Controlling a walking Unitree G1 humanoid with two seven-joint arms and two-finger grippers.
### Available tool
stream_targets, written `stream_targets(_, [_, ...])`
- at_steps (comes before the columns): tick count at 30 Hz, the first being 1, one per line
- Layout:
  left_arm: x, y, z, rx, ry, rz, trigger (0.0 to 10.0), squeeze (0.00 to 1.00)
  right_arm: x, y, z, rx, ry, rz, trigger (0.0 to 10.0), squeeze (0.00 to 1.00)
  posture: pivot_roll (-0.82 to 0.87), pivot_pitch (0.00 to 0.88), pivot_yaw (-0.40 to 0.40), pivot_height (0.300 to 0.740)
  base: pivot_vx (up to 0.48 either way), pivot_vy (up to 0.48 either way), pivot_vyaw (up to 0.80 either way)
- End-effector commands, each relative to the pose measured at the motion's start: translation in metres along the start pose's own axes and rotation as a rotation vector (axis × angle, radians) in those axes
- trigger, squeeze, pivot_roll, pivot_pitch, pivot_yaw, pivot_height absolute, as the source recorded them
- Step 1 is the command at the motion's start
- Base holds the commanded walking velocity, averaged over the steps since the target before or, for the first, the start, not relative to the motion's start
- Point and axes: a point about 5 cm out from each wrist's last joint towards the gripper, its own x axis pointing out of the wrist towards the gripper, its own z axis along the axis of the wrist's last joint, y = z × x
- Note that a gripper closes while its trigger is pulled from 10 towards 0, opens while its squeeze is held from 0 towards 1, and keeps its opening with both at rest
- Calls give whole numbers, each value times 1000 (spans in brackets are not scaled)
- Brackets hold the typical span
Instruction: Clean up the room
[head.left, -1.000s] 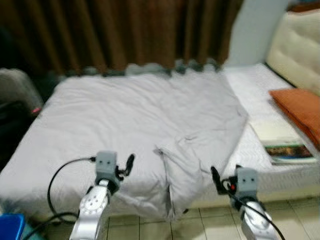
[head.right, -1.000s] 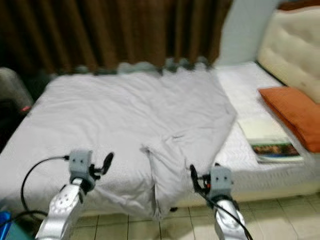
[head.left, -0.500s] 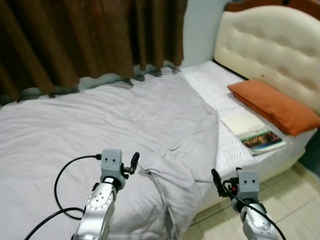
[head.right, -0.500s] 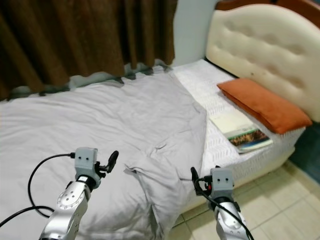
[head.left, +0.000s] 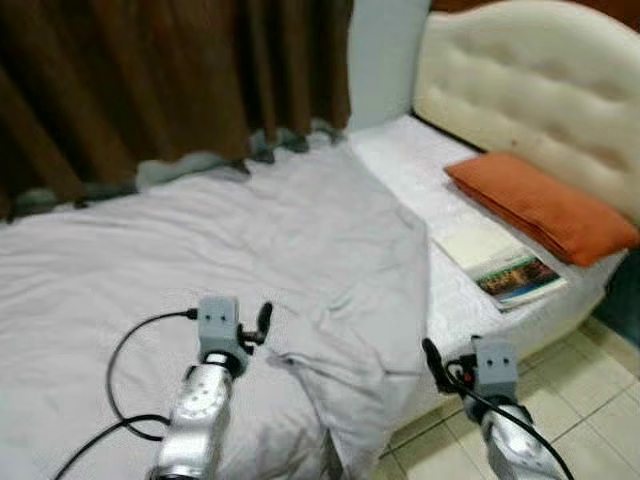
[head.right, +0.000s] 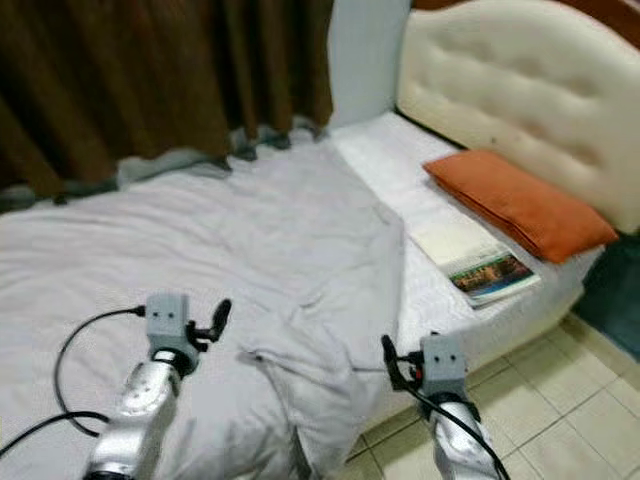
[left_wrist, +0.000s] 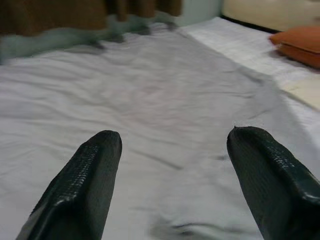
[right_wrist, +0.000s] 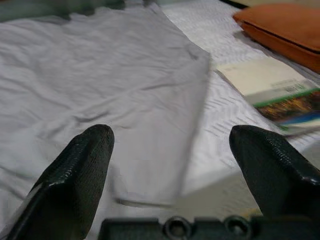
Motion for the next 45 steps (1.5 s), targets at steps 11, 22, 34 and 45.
stream_targets(11, [6,26,-20,-77,133,139,10000,0,-6,8,0,0,22,68,10000,0,-88,123,23,740,267,-188,303])
stream_targets(22, [47,32,-8,-417,211,205,10000,0,-70,22,-16,-58,146,210,10000,0,-294,418,-52,740,0,0,0])
stream_targets(34, [59,39,13,-561,135,269,10000,0,-120,46,-23,-25,230,247,10000,0,-323,530,-34,740,0,0,0])
stream_targets(45, [59,38,11,-764,108,281,10000,0,-117,43,-14,-279,93,317,10000,0,-366,570,-20,740,0,0,0])
